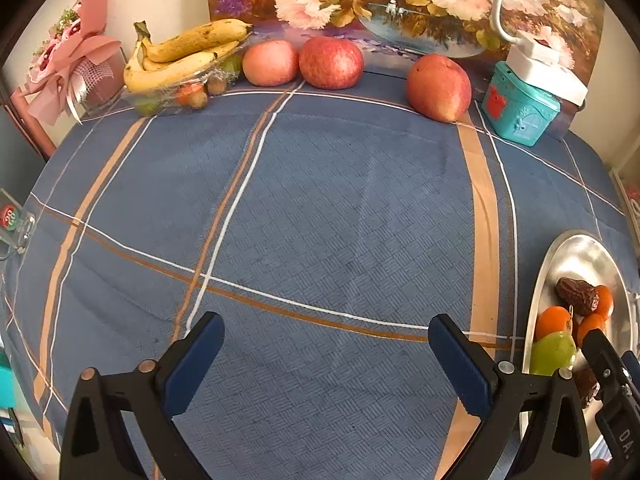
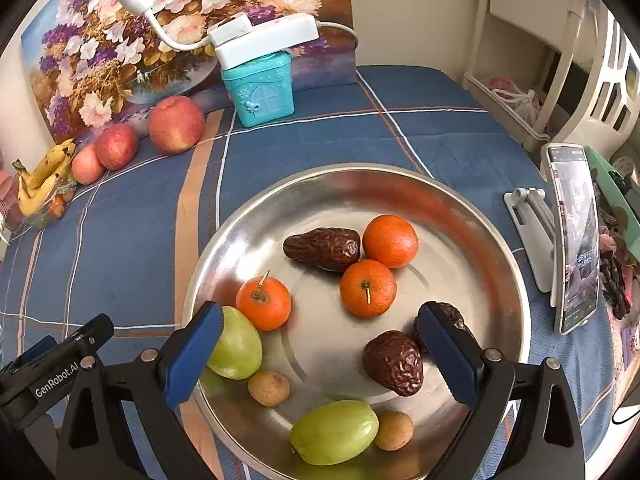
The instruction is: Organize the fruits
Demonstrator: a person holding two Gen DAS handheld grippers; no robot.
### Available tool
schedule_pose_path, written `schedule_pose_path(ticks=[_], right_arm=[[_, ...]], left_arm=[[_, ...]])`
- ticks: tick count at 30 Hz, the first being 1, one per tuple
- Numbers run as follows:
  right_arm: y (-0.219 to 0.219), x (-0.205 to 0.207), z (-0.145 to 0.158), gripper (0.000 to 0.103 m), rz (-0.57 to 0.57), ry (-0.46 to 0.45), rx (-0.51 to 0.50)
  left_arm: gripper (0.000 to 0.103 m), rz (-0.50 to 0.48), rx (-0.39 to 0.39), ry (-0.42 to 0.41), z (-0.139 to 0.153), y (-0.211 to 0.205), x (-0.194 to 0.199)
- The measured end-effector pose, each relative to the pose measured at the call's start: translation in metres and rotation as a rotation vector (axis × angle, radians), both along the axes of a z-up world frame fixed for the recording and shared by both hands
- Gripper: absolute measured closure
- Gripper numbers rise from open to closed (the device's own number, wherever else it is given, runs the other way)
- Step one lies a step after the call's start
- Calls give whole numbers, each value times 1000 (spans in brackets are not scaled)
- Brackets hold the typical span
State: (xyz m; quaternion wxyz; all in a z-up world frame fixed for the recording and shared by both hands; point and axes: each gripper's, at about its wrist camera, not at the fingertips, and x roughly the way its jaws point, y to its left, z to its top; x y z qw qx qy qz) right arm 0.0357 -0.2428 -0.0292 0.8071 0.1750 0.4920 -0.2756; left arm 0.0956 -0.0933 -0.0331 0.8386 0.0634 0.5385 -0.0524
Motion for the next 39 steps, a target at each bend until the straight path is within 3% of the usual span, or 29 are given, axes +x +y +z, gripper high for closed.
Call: schedule_pose_path(ticks=[5, 11, 27, 39], right_arm=[[0, 0, 2, 5, 4, -7, -10], [8, 0, 5, 5, 27, 1, -24], [40, -7, 11, 5, 82, 21, -56], [65, -28, 15, 5, 138, 36, -59]], left_arm=[[0, 5, 30, -23, 5, 2, 0], [0, 69, 170, -34, 4, 4, -4], [0, -7, 154, -68, -1, 21, -32], [0, -21, 76, -53, 23, 46, -62]])
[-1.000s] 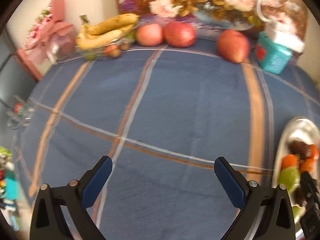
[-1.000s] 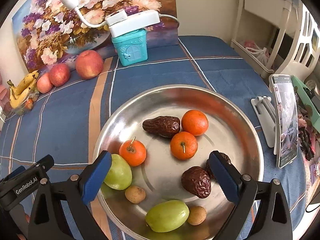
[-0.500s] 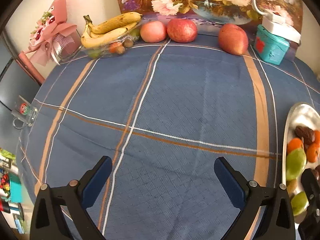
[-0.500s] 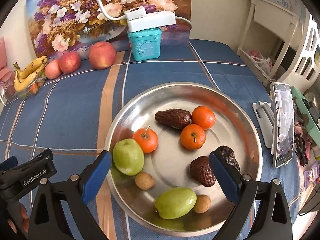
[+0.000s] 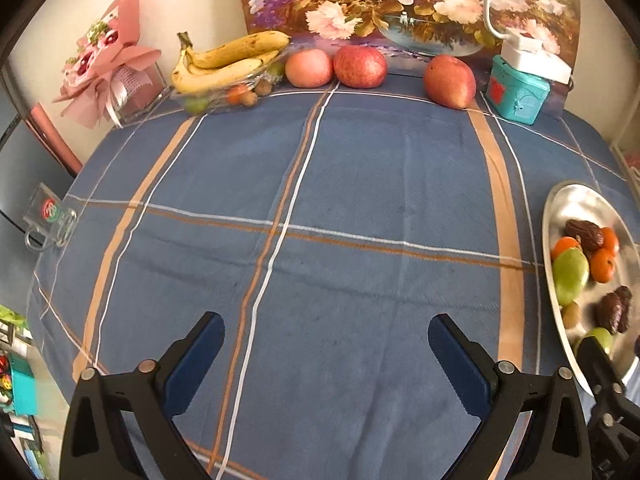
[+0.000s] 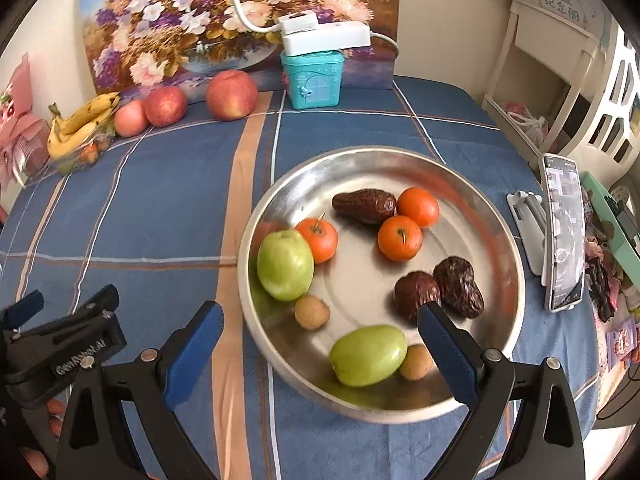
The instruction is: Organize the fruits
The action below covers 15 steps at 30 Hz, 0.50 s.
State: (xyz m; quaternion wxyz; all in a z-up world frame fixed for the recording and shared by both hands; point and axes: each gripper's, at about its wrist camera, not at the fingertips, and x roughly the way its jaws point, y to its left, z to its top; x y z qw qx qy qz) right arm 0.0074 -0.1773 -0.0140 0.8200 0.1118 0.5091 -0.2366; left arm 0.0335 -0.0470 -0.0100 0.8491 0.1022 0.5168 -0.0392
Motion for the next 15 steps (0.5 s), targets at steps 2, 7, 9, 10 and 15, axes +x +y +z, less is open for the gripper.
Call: schedule_pose_path(ticks=[2, 7, 9, 10, 15], right_arm=[[4, -6, 1, 5, 4, 2, 0], [12, -16, 3, 5, 14, 7, -4], [14, -19, 3, 5, 20, 8, -5], [15, -20, 4, 5, 22, 8, -5], [21, -28, 7, 5, 25, 1, -6]], left_arm=[[0, 2, -10, 1, 3, 5, -6], [0, 1, -16, 12, 8, 14, -20], [0, 7, -28, 12, 11, 18, -23], [0, 12, -35, 13, 12, 21, -25], [0, 13, -21, -23, 22, 27, -33]])
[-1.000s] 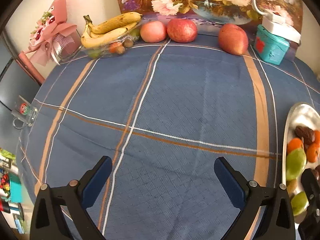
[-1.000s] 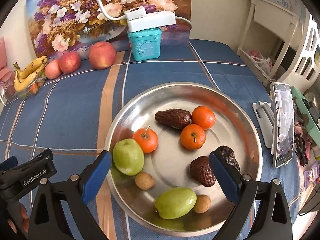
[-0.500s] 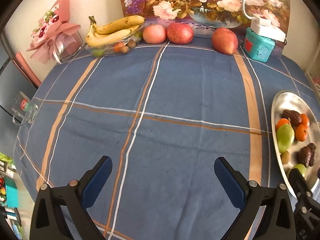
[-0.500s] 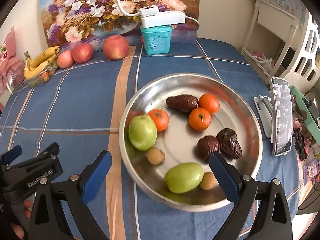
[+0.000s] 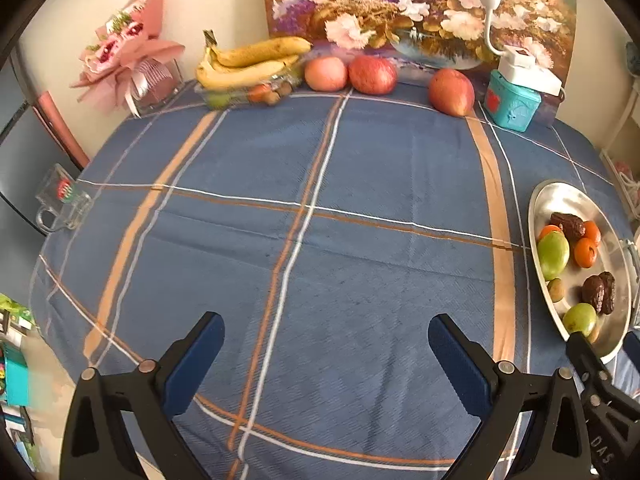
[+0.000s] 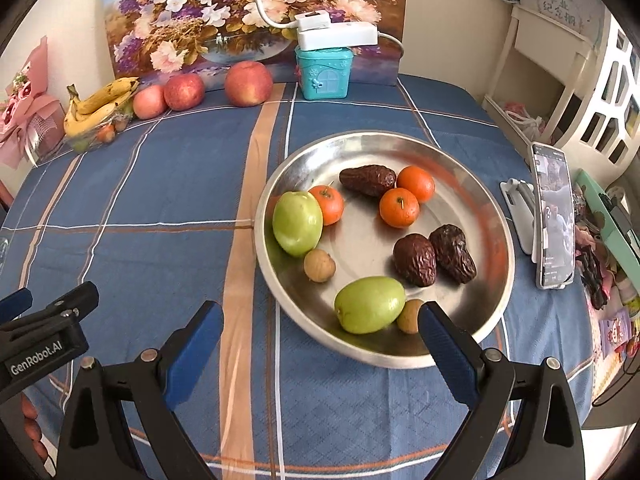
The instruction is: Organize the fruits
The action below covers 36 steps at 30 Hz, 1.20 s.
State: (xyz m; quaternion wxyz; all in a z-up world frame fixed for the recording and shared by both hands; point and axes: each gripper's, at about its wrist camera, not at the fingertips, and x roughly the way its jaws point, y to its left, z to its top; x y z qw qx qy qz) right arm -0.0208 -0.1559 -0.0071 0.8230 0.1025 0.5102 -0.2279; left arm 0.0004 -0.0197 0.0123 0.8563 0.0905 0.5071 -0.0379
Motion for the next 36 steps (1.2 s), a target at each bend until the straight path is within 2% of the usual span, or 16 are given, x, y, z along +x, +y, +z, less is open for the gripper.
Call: schedule_pose_path(ticks=[8, 19, 36], right_arm=[[4, -11, 11, 5, -10, -37, -14], [3, -9, 11, 5, 1, -31, 3], [1, -6, 8, 5, 4, -18, 16]], left_arm=[[0, -31, 47, -9, 4, -1, -5], [0, -17, 35, 37, -2, 1, 0], [0, -19, 32, 53, -4, 0, 2]])
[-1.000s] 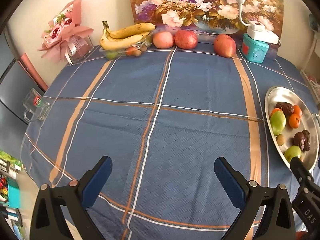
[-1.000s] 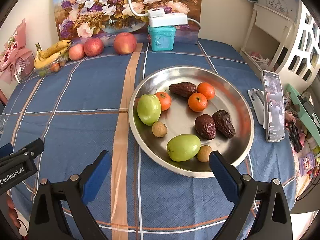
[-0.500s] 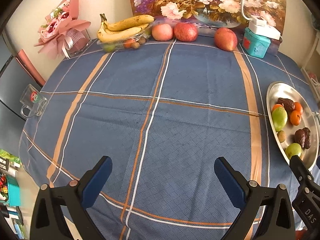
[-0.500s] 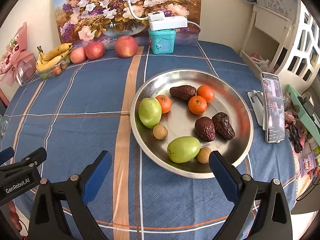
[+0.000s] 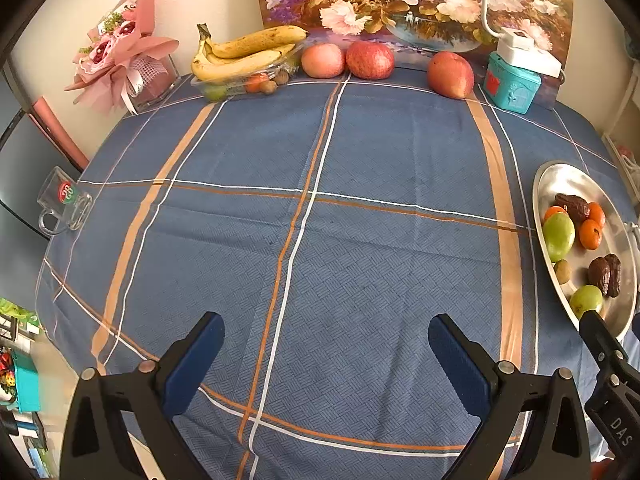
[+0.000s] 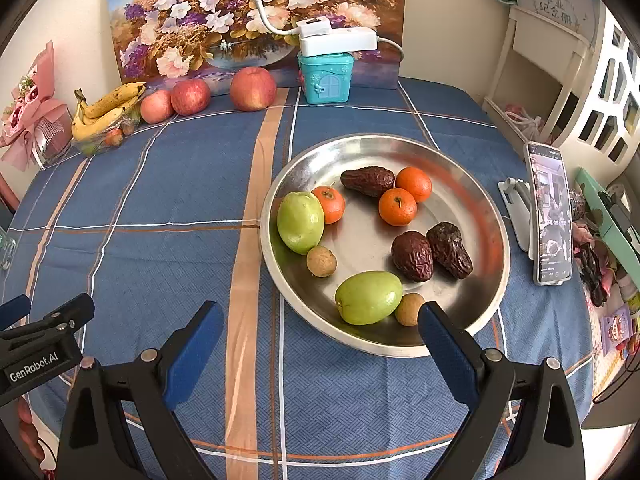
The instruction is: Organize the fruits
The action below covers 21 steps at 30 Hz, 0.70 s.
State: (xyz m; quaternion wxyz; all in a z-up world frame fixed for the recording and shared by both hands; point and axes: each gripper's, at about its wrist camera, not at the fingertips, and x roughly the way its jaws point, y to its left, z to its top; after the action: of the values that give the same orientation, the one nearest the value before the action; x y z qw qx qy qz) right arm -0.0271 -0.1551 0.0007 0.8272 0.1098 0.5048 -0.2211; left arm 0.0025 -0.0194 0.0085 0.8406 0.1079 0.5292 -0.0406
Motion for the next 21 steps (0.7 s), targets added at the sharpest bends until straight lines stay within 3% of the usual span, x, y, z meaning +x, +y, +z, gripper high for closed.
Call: schedule_pose_path(ticks=[21], right_arm=[[0, -1, -1, 5, -7, 9, -5]], left_arm=[[0, -10, 3, 9, -3, -1, -1]])
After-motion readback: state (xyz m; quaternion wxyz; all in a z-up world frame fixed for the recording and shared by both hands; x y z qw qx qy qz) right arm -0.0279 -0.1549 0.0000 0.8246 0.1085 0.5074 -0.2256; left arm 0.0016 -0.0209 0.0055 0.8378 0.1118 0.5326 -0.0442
